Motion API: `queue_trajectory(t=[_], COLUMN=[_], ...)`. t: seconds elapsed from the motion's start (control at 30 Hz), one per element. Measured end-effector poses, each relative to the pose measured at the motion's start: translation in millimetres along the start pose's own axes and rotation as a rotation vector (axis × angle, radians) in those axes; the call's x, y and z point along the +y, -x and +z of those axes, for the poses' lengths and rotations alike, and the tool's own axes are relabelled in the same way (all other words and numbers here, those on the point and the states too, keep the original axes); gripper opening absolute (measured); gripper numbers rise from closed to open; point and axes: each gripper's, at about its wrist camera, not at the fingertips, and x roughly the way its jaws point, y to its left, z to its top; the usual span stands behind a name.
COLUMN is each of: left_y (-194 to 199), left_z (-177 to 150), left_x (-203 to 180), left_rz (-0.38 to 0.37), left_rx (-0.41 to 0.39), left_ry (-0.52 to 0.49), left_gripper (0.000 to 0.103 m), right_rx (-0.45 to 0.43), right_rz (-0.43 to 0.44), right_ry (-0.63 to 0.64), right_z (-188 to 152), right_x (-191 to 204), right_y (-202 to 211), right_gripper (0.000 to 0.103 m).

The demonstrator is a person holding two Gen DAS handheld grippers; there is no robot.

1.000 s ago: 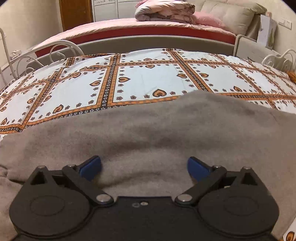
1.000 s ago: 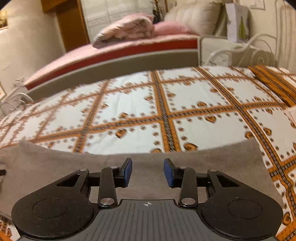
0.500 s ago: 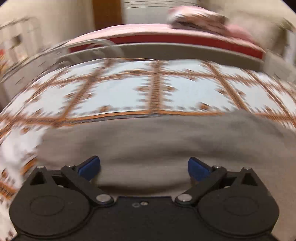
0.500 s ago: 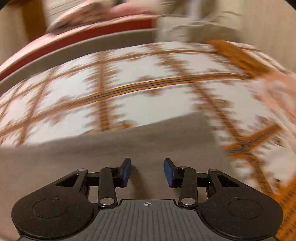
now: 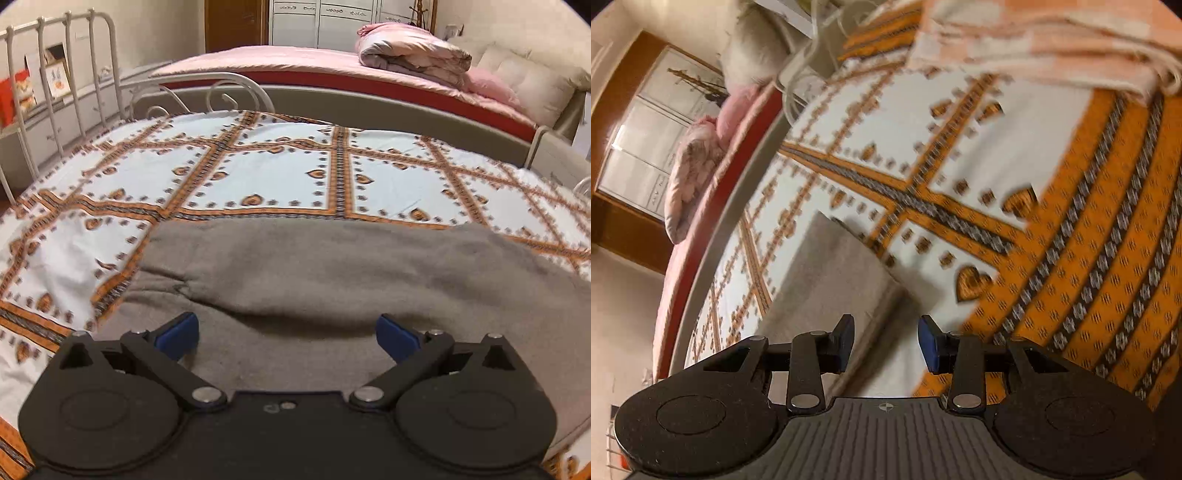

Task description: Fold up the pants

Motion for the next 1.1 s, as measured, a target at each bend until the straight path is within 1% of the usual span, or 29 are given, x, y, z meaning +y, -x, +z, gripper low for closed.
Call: queue_trajectory(t=[0.07, 0.2, 0.27, 0.4, 0.43, 0.47, 0.5, 0.53, 0.6, 0.63, 0.7, 0.73, 0.77, 0.8, 0.83, 0.87, 0.9, 0.93, 0.97, 1.0, 1.03, 1.07, 1.1], left_y=[1, -1, -1, -2, -2, -1, 0, 3, 9, 11, 18, 22, 27, 29, 30, 27, 24, 20, 15, 12, 14, 18, 21], left_z=[1, 1, 0, 0, 0, 0, 1, 1, -1, -2, -5, -8, -11, -16, -24, -32, -44, -54, -66, -78, -89, -96, -99], left_x=[-9, -27, -32, -32, -32, -32, -32, -34, -39, -45, -61, -70, -79, -90, -107, -124, -149, -172, -197, -222, -249, -273, -289], left_rz=[-0.011, -0.007, 0.000, 0.008, 0.009, 0.012, 0.012, 0.007, -0.010, -0.025, -0.037, -0.040, -0.059, -0.084, -0.117, -0.140, -0.149, -0.149, -0.154, -0.140, -0.087, -0.062, -0.063], left_rx=[0.002, 0.015, 0.021, 0.034, 0.037, 0.038, 0.037, 0.031, 0.026, 0.032, 0.021, 0.008, -0.005, -0.020, -0.021, -0.011, 0.005, 0.021, 0.049, 0.060, 0.027, 0.000, 0.001], left_ry=[-0.013, -0.090, -0.119, -0.128, -0.128, -0.127, -0.125, -0.121, -0.105, -0.105, -0.118, -0.106, -0.083, -0.047, -0.013, -0.009, -0.027, -0.048, -0.066, -0.089, -0.142, -0.167, -0.159], left_gripper=[0.097, 0.097, 0.097, 0.097, 0.097, 0.097, 0.097, 0.097, 0.097, 0.097, 0.097, 0.097, 0.097, 0.097, 0.096, 0.096, 0.096, 0.097, 0.097, 0.097, 0.097, 0.097, 0.097], right_rx=[0.015, 0.028, 0.030, 0.018, 0.016, 0.014, 0.002, -0.018, -0.070, -0.085, -0.091, -0.091, -0.091, -0.088, -0.076, -0.049, 0.000, 0.018, 0.013, 0.000, 0.000, 0.008, 0.017], right_rz=[0.015, 0.041, 0.072, 0.072, 0.062, 0.039, -0.008, -0.019, -0.006, 0.010, 0.004, 0.011, 0.018, 0.002, -0.039, -0.077, -0.128, -0.140, -0.128, -0.105, -0.092, -0.079, -0.062], right_ry=[-0.022, -0.074, -0.101, -0.129, -0.102, -0.047, 0.035, 0.095, 0.192, 0.204, 0.197, 0.192, 0.197, 0.225, 0.265, 0.275, 0.266, 0.254, 0.246, 0.231, 0.209, 0.182, 0.161], right_z=[0, 1, 1, 5, 5, 6, 5, 4, -1, -3, -3, -3, -4, -5, -8, -10, -12, -12, -10, -10, -9, -9, -9], right_x=[-2, -5, -8, -10, -7, -1, 9, 18, 33, 36, 36, 35, 35, 37, 39, 41, 37, 33, 32, 30, 27, 23, 20], right_y=[-3, -15, -19, -30, -30, -31, -30, -26, -17, -14, -11, -10, -8, -7, -8, -15, -23, -29, -29, -26, -25, -24, -24], right_gripper=[0.039, 0.039, 0.039, 0.039, 0.036, 0.025, 0.018, 0.018, 0.017, 0.017, 0.018, 0.018, 0.018, 0.018, 0.018, 0.018, 0.018, 0.018, 0.018, 0.019, 0.022, 0.023, 0.023])
